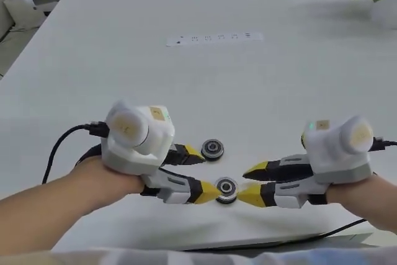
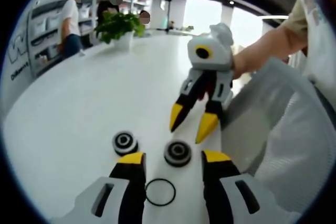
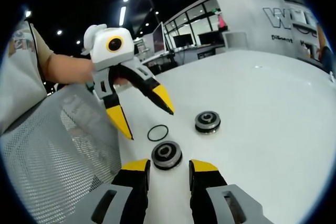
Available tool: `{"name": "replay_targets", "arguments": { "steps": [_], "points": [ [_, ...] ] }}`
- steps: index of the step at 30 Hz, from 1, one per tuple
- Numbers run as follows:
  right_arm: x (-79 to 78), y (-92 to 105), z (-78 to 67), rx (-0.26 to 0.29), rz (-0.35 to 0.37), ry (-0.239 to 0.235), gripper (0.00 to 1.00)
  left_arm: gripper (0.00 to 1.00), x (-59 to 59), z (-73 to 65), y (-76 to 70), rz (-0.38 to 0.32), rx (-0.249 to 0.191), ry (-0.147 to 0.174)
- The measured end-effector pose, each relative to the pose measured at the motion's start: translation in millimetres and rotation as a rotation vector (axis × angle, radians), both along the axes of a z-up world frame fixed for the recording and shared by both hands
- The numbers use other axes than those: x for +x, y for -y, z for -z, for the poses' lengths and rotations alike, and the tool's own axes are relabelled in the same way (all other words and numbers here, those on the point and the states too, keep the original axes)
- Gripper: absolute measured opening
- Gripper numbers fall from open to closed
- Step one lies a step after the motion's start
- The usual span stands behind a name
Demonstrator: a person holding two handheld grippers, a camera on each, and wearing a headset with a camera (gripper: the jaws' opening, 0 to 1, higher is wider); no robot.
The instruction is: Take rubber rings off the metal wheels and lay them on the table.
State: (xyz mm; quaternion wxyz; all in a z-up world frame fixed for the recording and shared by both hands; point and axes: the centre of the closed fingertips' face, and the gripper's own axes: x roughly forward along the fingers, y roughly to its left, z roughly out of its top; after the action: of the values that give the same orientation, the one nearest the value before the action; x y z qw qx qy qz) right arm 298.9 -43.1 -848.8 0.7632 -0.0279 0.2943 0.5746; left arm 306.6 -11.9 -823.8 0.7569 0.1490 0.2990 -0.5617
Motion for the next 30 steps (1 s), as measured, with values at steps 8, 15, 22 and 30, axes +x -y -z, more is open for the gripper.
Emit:
{"name": "replay_targets", "arguments": {
  "steps": [8,15,22,30],
  "points": [
    [-1.7,1.5,6.1,-0.014,-0.01,0.002,0.27,0.4,-3.8,5.9,7.9,0.005,-0.004,-0.016],
    [-4.5,1.5,10.6,-0.024,-0.015,0.002,0.27,0.37,-4.2,8.5,12.2,-0.001,-0.012,-0.027],
    [-7.7,-1.8,12.1,-0.023,-0.02,0.005,0.26,0.34,-7.6,13.7,17.6,0.014,-0.004,-0.032],
    [-7.5,-2.1,13.3,-0.014,-0.019,0.014,0.23,0.31,-11.5,18.2,21.7,0.029,0.005,-0.035]
  ]
}}
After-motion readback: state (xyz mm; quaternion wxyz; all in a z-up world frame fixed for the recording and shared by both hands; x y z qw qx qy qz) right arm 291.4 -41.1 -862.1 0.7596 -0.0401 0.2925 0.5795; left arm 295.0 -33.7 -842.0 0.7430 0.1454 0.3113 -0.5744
